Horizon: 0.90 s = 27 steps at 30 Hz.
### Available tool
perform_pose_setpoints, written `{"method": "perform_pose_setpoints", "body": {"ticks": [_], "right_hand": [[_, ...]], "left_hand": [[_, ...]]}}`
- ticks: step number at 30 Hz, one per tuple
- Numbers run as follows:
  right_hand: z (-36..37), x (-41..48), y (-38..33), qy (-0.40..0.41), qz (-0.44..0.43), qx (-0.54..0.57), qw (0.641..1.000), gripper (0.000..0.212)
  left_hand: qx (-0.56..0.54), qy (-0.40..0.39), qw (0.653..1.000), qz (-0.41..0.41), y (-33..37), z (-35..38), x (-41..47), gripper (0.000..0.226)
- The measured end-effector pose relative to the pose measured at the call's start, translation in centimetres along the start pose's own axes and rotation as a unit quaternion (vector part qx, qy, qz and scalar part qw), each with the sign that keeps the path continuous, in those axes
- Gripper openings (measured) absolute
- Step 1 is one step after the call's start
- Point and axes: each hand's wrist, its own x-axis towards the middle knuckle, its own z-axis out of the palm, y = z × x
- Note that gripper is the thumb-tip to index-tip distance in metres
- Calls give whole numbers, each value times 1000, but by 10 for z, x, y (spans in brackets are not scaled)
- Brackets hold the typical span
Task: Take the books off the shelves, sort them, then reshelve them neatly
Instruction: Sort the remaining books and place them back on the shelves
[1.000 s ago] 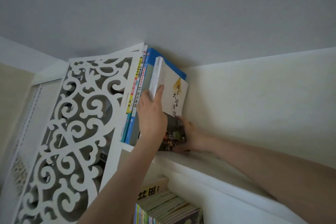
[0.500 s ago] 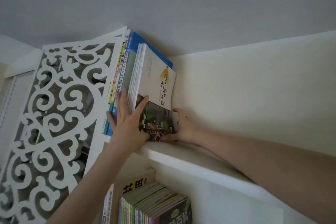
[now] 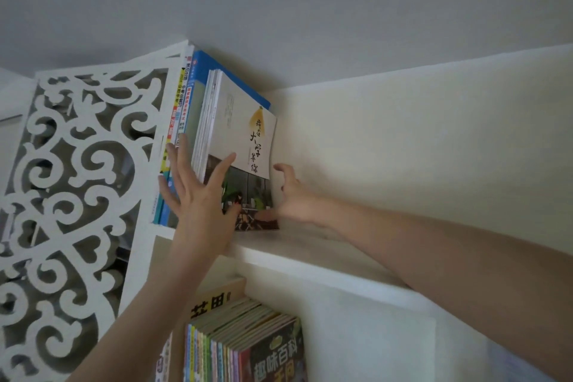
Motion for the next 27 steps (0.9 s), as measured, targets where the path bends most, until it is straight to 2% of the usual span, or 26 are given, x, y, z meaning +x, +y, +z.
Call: {"method": "perform_pose_setpoints", "body": {"ticks": [3,9,13,15,20,23,24,27], "right_hand": [[-24,-28,-10,3,3,32,999,110],[-78,-119,-6,45,-20,28,998,105],[-112,-208,-5,113,-54,25,992,98],[-126,-266,0,148,-72,25,986,96],[-138,-415,28,206,-52,24,977,92],[-134,-501,53,259,19,26,965,85],[-131,-528,61,272,48,23,961,85],[-115,-602,92,306,178,55,934,86]], "left_hand": [[-68,-45,997,15,34,-8,-3,65],[-221,-127,967,-15,101,-27,-15,61],[-308,-158,938,32,149,-49,-51,55],[-385,-176,905,48,176,-62,-80,50],[-566,-262,779,60,245,-86,-179,40],[-598,-291,745,53,284,-88,-247,40],[-600,-326,729,47,296,-87,-270,39],[-584,-495,643,-2,331,-69,-339,45]]}}
